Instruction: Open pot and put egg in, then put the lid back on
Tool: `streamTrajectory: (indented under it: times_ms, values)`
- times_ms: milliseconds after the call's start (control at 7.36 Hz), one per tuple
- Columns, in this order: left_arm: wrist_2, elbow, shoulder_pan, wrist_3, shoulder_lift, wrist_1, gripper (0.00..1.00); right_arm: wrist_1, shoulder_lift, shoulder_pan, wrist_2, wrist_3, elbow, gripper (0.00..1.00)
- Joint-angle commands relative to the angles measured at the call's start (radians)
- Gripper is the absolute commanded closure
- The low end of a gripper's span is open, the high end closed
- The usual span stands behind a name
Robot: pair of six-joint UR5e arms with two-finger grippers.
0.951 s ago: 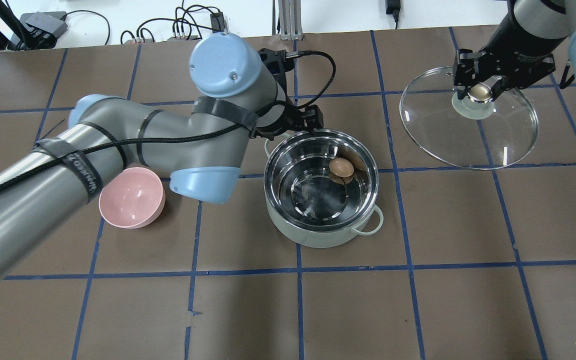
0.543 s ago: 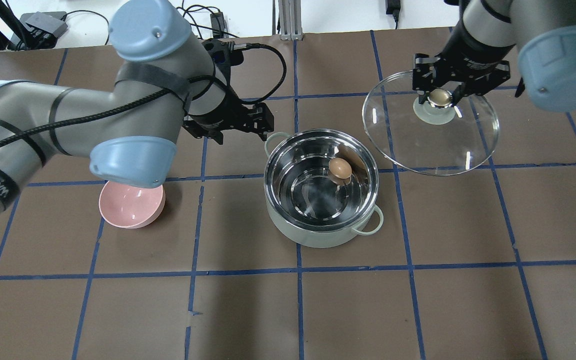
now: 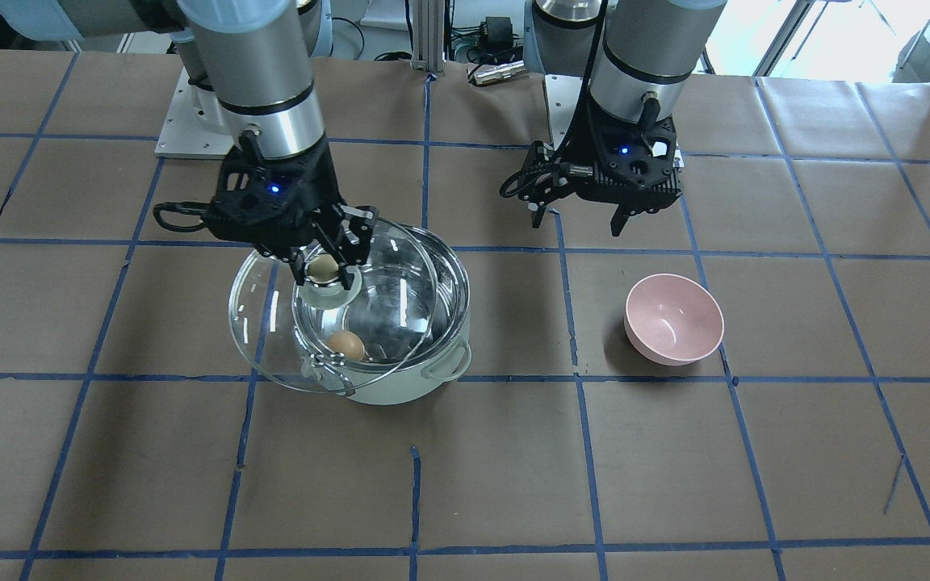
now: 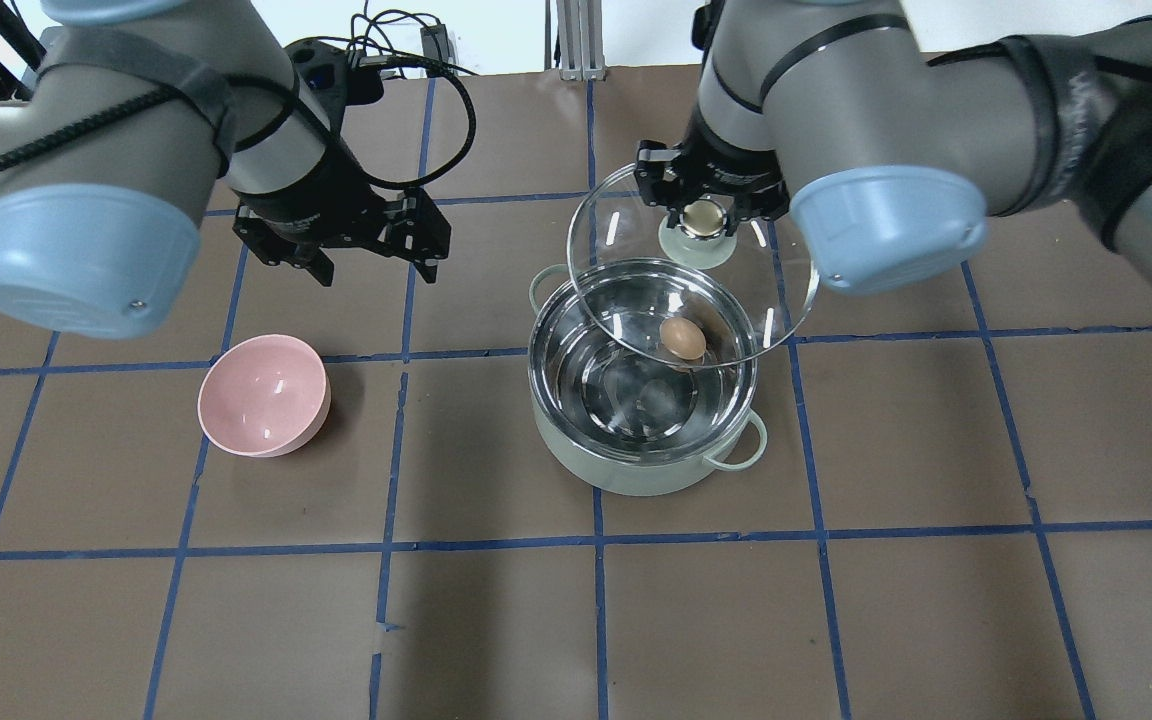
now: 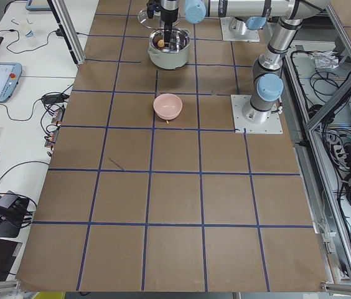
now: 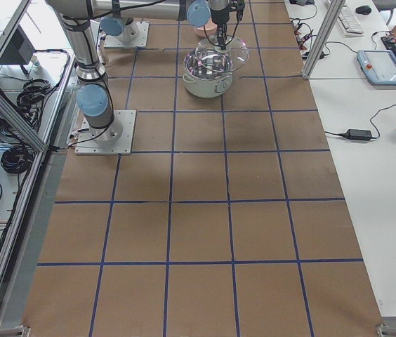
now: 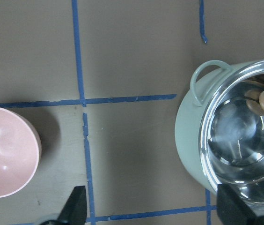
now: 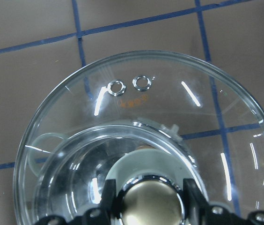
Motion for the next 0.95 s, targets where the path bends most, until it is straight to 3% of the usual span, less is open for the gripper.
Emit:
streamTrajectory:
  times_ms: [0,136,272,815]
  values:
    - [0.016,0.084,0.083,0.041,0.003,-0.133,0.01,-0.030,0.038,0.055,0.005,0.044,0.032,0.53]
    - [0.019,0.150,0.119,0.061,-0.005,-0.210,0.01,-0.032,0.034,0.054,0.007,0.043,0.063,0.53]
    - [0.092,0.158,0.139,0.122,-0.007,-0.220,0.01,-0.032,0.032,0.055,0.008,0.054,0.075,0.53]
    - [0.012,0.181,0.116,0.121,-0.036,-0.218,0.01,-0.013,0.018,0.058,0.005,0.088,0.094,0.53]
